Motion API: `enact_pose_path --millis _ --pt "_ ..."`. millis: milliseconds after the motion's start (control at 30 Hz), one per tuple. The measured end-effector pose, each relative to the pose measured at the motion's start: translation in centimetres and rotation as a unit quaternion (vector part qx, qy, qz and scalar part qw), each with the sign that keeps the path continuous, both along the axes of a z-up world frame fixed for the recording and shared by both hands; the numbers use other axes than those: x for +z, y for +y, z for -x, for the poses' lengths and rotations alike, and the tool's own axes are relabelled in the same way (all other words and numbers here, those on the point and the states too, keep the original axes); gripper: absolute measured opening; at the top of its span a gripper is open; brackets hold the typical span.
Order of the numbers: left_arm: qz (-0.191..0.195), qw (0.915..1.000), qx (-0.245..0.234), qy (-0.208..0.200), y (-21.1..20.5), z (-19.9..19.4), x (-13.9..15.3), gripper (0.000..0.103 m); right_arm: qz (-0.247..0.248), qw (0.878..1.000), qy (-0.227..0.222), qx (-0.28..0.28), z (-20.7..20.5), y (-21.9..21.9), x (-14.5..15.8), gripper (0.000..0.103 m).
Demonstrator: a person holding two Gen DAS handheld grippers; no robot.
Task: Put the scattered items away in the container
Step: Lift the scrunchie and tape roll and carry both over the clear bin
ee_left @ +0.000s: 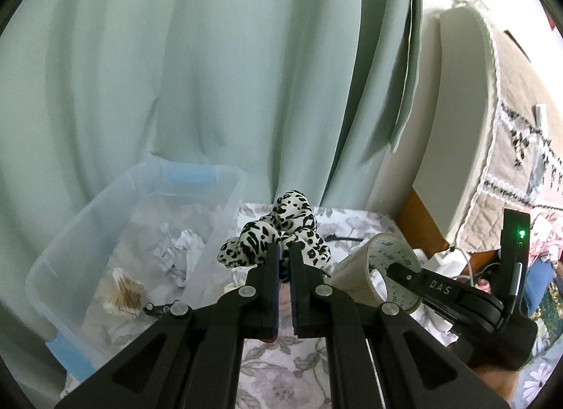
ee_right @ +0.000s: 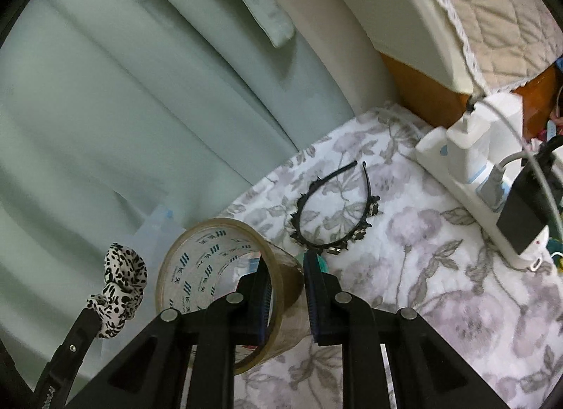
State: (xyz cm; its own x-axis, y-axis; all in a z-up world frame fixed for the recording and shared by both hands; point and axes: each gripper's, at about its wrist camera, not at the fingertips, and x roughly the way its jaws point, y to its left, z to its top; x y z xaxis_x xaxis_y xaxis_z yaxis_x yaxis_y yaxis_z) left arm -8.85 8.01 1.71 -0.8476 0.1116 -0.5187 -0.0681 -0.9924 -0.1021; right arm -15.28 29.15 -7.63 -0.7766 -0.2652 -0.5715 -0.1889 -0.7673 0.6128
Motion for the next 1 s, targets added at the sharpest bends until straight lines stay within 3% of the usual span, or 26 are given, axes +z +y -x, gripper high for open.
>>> enact_pose_path --millis 533,1000 --pt "-0.035 0.9968 0.019 0.069 -3.9 -4.5 4.9 0.005 -0.036 0.996 0.073 0.024 -3.8 -4.1 7.8 0.019" --pt "-0.072 0.9909 0.052 0.101 -9.2 -7.0 6.2 0.005 -0.076 0.988 0.115 0.067 -6.2 -10.1 12.3 0.019"
